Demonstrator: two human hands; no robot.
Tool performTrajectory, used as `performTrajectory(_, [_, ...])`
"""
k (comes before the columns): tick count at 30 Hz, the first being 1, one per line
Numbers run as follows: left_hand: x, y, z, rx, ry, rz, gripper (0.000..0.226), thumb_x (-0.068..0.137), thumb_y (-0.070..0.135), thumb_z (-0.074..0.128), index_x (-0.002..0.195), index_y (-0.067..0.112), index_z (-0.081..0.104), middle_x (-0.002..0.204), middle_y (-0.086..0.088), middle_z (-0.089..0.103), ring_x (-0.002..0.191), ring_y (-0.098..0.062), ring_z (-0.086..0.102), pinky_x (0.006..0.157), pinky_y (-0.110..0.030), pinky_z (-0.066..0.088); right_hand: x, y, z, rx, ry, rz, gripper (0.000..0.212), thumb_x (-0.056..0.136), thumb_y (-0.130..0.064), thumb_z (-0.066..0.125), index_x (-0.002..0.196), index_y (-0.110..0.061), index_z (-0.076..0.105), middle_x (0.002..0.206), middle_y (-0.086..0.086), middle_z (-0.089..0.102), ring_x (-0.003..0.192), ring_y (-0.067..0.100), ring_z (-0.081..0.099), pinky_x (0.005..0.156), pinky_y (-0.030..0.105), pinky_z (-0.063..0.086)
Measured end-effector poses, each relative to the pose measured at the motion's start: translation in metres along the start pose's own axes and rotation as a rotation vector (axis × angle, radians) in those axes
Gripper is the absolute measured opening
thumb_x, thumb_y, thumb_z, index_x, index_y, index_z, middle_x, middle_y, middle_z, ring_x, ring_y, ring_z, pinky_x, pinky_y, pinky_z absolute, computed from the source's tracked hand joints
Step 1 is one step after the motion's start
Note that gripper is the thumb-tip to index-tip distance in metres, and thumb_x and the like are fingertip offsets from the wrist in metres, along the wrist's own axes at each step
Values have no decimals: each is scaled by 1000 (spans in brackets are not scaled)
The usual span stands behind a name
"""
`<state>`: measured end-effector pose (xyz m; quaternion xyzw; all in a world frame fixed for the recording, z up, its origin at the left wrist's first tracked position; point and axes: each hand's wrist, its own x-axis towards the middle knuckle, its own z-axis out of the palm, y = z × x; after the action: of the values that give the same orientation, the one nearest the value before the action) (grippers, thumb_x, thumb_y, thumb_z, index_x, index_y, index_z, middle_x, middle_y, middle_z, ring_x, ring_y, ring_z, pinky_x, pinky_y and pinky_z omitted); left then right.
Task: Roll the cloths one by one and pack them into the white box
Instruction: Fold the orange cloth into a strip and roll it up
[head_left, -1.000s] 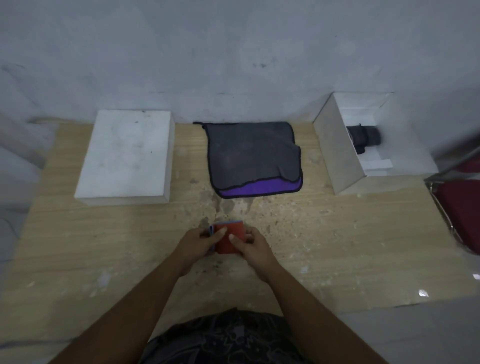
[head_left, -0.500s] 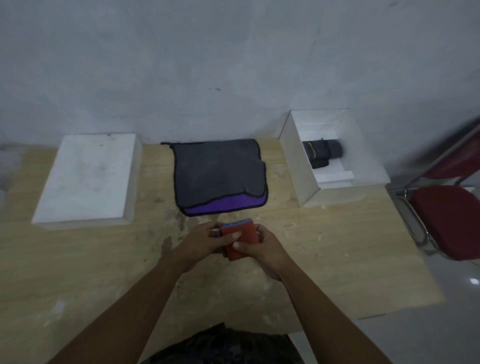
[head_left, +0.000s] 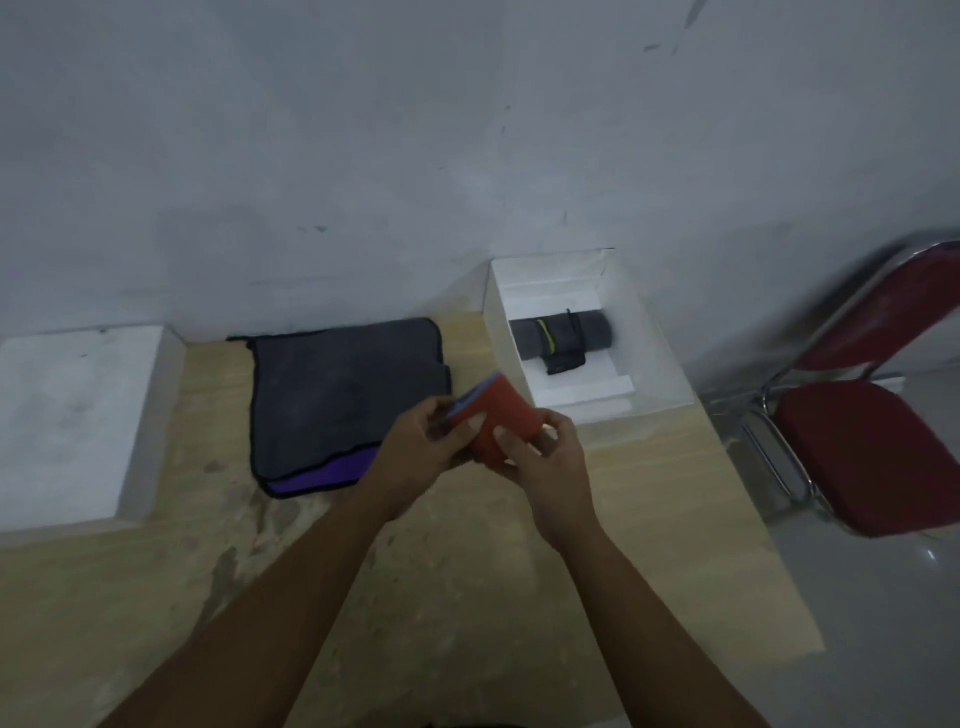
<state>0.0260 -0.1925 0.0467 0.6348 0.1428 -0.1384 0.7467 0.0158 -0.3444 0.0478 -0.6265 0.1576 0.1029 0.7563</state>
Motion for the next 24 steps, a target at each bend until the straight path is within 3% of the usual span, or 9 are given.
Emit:
performTrajectory(7, [62, 17, 42, 55, 72, 4, 25, 87, 24, 66, 111, 15, 62, 122, -9, 64, 110, -21, 64, 87, -35, 57, 83, -55, -54, -105, 58, -79, 33, 89, -11, 62, 112, -15, 39, 111, 4, 56, 100, 22, 62, 78, 43, 59])
performTrajectory(10, [87, 10, 47, 95, 135, -59, 33, 90, 18, 64, 121, 11, 58, 125, -12, 60, 112, -24, 61, 85, -34, 56, 140, -57, -78, -347, 95, -38, 30, 88, -21, 65, 113, -22, 48, 111, 9, 60, 103, 31, 62, 85, 51, 56])
performTrajectory(13, [105, 4, 53, 125, 149, -113, 44, 91, 17, 62, 133, 12, 52, 125, -12, 60, 110, -23, 61, 75, -30, 57, 187, -50, -84, -506, -10, 44, 33, 89, -20, 63, 120, -12, 54, 113, 11, 59, 106, 33, 60, 90, 52, 53])
performTrajectory(15, [114, 2, 57, 125, 139, -148, 51, 91, 20, 62, 139, 17, 47, 121, -10, 62, 107, -22, 63, 75, -34, 58, 211, -44, -82, -642, -92, 122, 37, 89, -18, 63, 123, -8, 54, 115, 12, 59, 109, 34, 58, 94, 51, 51])
performTrajectory(20, [129, 5, 66, 106, 78, -200, 61, 86, 33, 66, 142, 28, 42, 112, 9, 58, 113, -20, 58, 77, -43, 60, 248, -25, -73, -908, -183, 293, 40, 83, -25, 70, 109, 4, 60, 106, 19, 65, 98, 34, 63, 85, 41, 54])
performTrajectory(24, [133, 7, 64, 71, 59, -224, 62, 85, 27, 68, 141, 25, 43, 113, 10, 58, 113, -20, 58, 75, -45, 61, 265, -16, -63, -993, -194, 289, 34, 83, -24, 71, 100, 3, 58, 99, 19, 62, 96, 33, 62, 76, 36, 50])
